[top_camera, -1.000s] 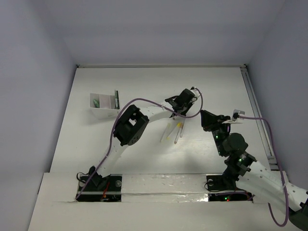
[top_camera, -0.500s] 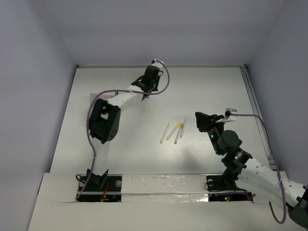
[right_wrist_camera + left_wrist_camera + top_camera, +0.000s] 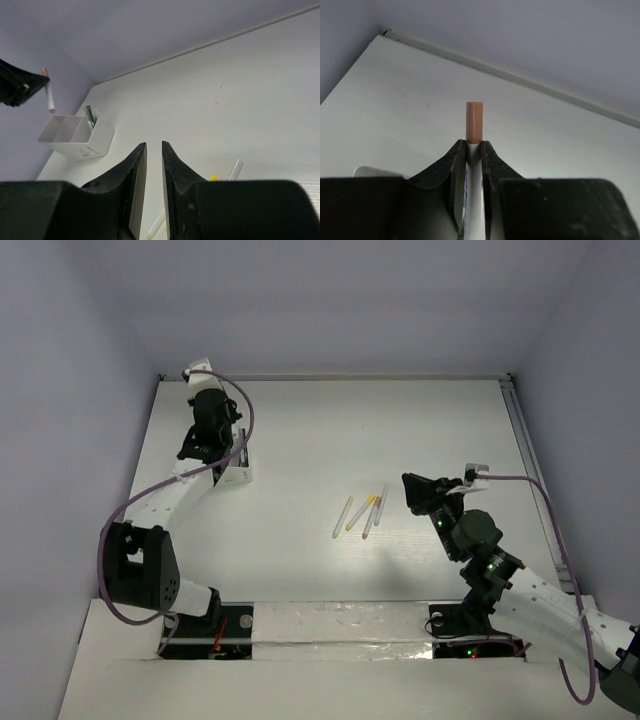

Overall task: Sort the stationery into containers
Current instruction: Place the pen in the storage box, then pick up the pen from the center of the board.

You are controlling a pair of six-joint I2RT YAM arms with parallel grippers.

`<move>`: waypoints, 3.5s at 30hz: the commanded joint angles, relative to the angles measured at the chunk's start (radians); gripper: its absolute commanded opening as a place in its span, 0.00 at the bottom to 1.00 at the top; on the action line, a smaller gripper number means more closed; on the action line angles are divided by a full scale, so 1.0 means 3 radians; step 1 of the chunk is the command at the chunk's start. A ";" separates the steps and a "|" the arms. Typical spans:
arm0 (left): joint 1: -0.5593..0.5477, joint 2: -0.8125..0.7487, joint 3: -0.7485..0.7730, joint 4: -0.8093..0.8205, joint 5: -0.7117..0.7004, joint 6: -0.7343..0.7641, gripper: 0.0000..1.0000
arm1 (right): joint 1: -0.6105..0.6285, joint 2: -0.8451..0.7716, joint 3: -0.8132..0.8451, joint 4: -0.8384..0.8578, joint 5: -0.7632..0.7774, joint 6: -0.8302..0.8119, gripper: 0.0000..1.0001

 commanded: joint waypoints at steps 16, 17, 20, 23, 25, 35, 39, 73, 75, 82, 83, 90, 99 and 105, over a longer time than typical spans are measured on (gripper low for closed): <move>0.0153 0.0151 -0.0623 0.0733 -0.0553 0.0073 0.00 | 0.0022 0.0082 0.0175 0.0090 -0.0085 -0.0009 0.24; 0.0153 0.0176 -0.0617 0.0733 -0.0563 0.0093 0.00 | 0.0022 0.0087 0.0175 0.0095 -0.0090 -0.0009 0.24; 0.0183 0.0278 -0.0612 0.0764 -0.0589 0.0195 0.00 | 0.0022 0.0087 0.0175 0.0095 -0.0074 -0.0009 0.24; 0.0183 0.0370 -0.0628 0.0805 -0.0640 0.0237 0.00 | 0.0022 0.0077 0.0170 0.0095 -0.0064 -0.0014 0.24; 0.0183 0.0391 -0.0653 0.0835 -0.0686 0.0252 0.00 | 0.0022 0.0082 0.0170 0.0090 -0.0064 -0.0014 0.24; 0.0183 0.0391 -0.0679 0.0805 -0.0706 0.0201 0.13 | 0.0022 0.0112 0.0175 0.0101 -0.0074 -0.0009 0.24; 0.0183 0.0325 -0.0714 0.0810 -0.0655 0.0145 0.24 | 0.0022 0.0122 0.0175 0.0101 -0.0079 -0.0009 0.24; -0.2275 0.0324 -0.1191 0.0406 0.0834 -0.0638 0.21 | 0.0022 0.0393 0.0267 0.0075 -0.0197 0.0048 0.02; -0.2347 0.0452 -0.1124 0.0365 0.0741 -0.0623 0.29 | 0.0022 0.0434 0.0277 0.0080 -0.0223 0.0053 0.03; -0.2388 0.0800 -0.0797 0.0181 0.0603 -0.0541 0.35 | 0.0022 0.0486 0.0288 0.0090 -0.0223 0.0053 0.05; -0.2388 0.0861 -0.0776 0.0146 0.0603 -0.0520 0.35 | 0.0022 0.0491 0.0283 0.0090 -0.0228 0.0053 0.05; -0.2388 0.1096 -0.0592 0.0002 0.0409 -0.0474 0.35 | 0.0022 0.0475 0.0283 0.0085 -0.0228 0.0043 0.06; -0.2419 0.1419 -0.0459 -0.0269 0.0066 -0.0443 0.12 | 0.0022 0.0445 0.0277 0.0090 -0.0197 0.0032 0.06; -0.2419 0.1358 -0.0474 -0.0412 -0.0276 -0.0382 0.00 | 0.0022 0.0450 0.0267 0.0095 -0.0161 0.0027 0.06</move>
